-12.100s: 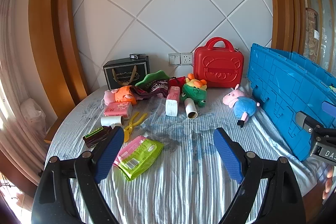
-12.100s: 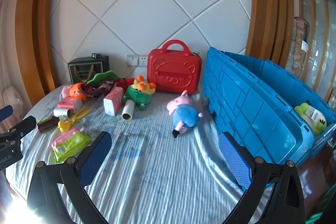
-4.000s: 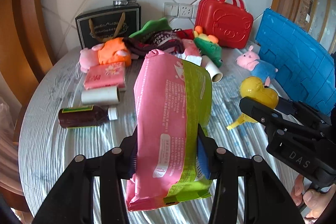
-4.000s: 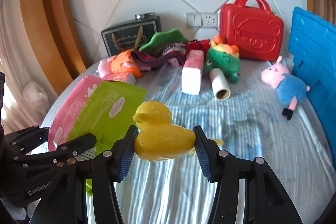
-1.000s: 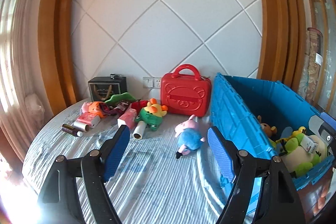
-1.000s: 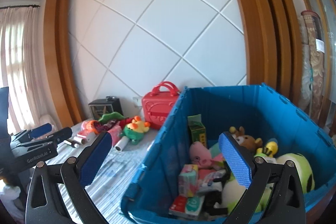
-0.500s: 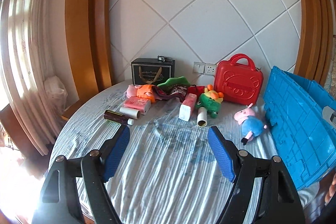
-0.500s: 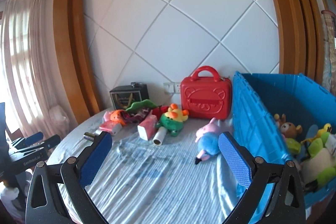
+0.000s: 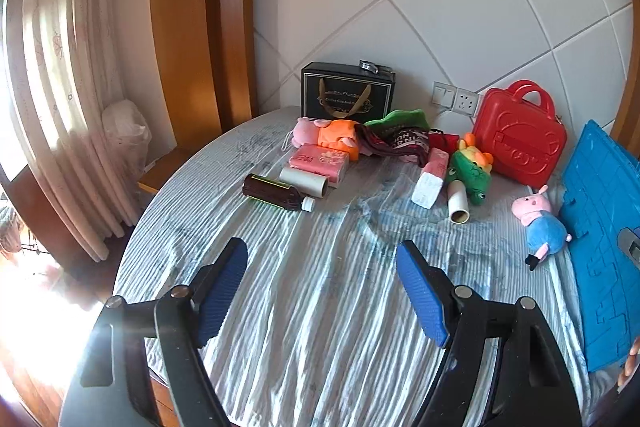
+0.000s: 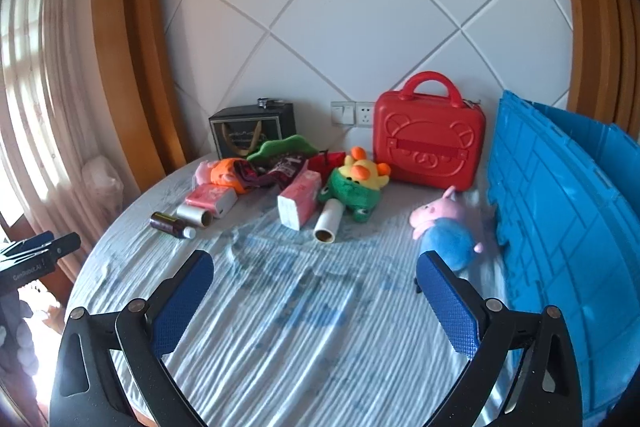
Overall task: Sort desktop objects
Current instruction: 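Withdraw both tools from the crate back over the bed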
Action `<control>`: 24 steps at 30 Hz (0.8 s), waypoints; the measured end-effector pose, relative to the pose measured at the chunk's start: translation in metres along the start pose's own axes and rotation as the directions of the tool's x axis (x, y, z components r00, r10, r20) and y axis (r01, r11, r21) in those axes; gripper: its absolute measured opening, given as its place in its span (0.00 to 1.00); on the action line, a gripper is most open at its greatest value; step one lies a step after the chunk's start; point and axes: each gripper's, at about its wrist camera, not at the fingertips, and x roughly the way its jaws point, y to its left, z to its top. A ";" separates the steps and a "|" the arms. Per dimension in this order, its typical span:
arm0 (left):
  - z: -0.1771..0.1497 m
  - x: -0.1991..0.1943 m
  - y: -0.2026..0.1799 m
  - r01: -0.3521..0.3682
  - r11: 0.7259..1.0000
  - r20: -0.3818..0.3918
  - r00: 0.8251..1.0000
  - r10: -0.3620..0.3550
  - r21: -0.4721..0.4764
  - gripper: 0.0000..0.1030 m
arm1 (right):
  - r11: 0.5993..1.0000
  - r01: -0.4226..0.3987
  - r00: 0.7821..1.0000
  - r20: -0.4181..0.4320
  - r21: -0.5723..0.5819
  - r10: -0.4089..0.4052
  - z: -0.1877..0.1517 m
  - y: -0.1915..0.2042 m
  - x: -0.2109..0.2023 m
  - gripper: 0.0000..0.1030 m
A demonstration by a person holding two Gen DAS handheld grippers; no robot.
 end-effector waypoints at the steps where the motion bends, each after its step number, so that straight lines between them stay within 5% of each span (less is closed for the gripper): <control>1: 0.002 0.004 0.006 -0.011 1.000 -0.001 1.000 0.011 -0.003 0.74 | 1.000 -0.016 1.000 -0.007 0.010 0.016 0.002 0.000 0.010 1.00; 12: 0.025 0.078 0.061 -0.064 0.996 -0.096 0.994 0.059 -0.054 0.74 | 0.994 -0.111 0.985 -0.132 -0.003 0.110 0.016 0.051 0.108 1.00; 24: 0.071 0.254 0.125 0.003 0.998 -0.236 0.972 0.010 0.056 0.74 | 0.998 -0.066 0.962 -0.264 0.023 0.069 0.022 0.148 0.244 1.00</control>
